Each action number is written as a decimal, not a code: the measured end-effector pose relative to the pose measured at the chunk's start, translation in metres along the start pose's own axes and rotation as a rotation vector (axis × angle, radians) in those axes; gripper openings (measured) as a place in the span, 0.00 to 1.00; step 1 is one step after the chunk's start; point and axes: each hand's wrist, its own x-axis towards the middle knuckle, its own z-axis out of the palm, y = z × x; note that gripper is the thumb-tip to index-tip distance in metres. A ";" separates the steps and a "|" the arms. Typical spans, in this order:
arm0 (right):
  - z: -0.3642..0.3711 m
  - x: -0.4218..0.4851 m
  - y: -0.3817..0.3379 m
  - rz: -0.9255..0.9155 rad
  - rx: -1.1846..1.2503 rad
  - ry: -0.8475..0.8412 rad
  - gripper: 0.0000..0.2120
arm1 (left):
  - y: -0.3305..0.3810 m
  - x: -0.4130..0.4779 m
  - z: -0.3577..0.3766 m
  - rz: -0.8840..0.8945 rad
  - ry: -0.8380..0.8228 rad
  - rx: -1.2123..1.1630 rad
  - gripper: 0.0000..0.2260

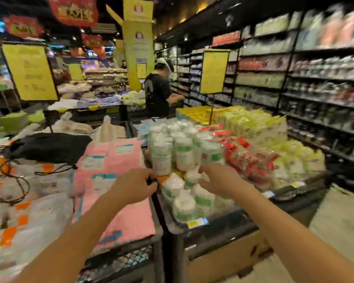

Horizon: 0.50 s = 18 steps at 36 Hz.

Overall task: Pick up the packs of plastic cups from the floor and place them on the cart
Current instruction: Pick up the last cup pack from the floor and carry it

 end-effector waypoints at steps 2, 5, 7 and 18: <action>-0.005 -0.018 0.038 0.081 0.003 0.018 0.21 | 0.039 0.021 0.010 0.087 -0.047 -0.001 0.28; -0.006 -0.048 0.088 0.207 -0.007 0.024 0.21 | 0.091 0.048 0.031 0.199 -0.083 -0.032 0.21; -0.004 -0.071 0.116 0.276 0.003 0.011 0.19 | 0.124 0.062 0.044 0.270 -0.090 -0.028 0.19; 0.003 -0.175 0.217 0.741 0.036 0.022 0.16 | 0.285 0.114 0.104 0.715 -0.212 -0.075 0.21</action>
